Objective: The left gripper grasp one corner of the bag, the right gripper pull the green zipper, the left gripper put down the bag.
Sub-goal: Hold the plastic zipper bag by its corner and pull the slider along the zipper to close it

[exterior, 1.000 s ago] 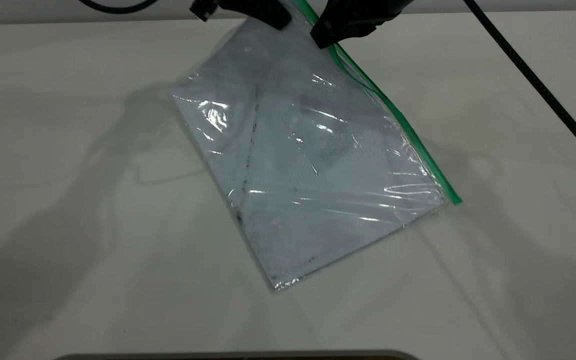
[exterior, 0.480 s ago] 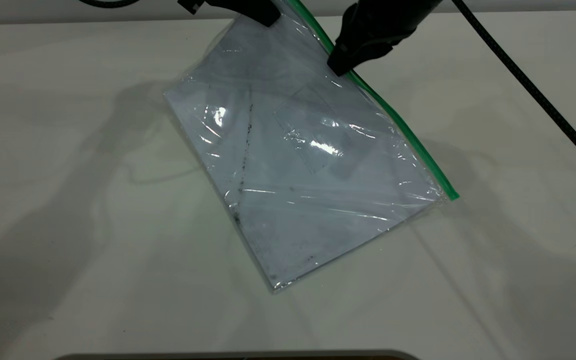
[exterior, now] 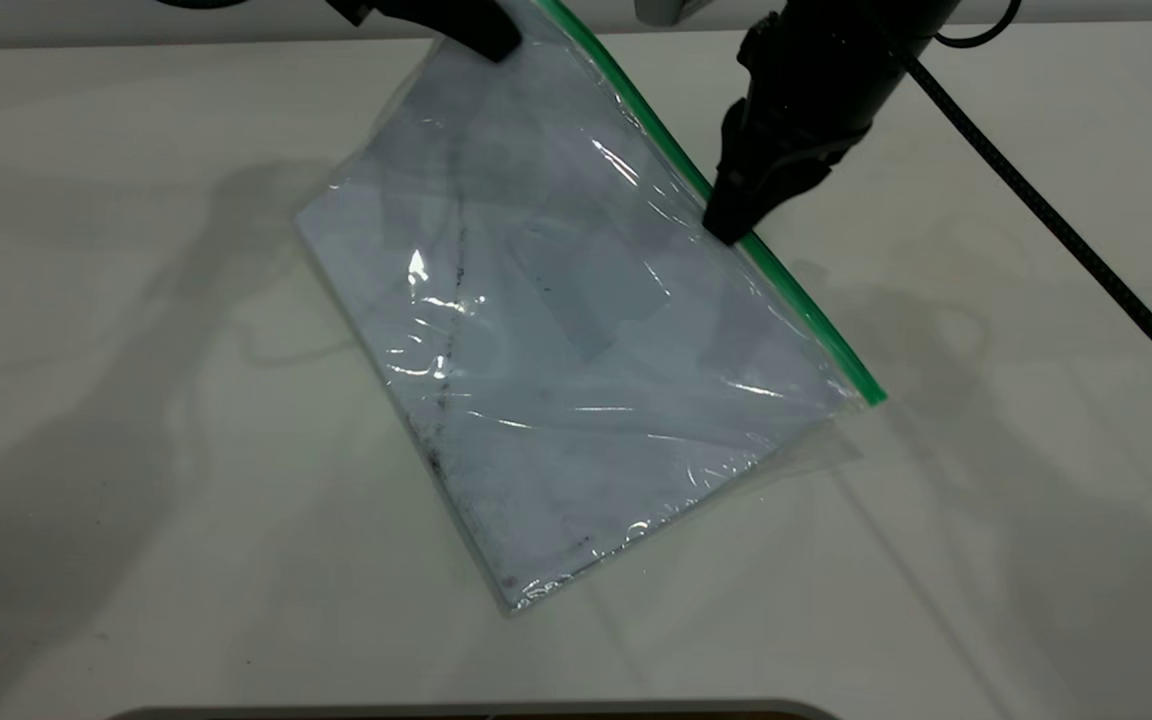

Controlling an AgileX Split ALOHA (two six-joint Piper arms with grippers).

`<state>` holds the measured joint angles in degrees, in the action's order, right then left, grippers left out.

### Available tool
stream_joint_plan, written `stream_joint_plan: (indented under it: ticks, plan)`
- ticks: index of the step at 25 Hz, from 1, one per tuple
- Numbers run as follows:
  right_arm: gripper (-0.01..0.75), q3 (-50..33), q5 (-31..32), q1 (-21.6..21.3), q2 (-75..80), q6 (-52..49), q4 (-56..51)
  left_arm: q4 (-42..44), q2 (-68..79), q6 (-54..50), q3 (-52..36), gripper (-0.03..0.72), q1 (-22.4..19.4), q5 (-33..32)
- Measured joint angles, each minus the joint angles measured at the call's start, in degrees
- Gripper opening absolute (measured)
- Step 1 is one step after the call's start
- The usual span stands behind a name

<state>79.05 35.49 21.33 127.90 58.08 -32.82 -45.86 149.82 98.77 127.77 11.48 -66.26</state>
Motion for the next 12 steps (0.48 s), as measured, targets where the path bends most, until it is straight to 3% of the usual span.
stream_joint_plan:
  ticks: [12]
  plan:
    - [0.064,0.00,14.02,0.00,0.00,-7.47,7.62,3.10,0.00,-3.97,0.02,0.053,-2.94,-0.28]
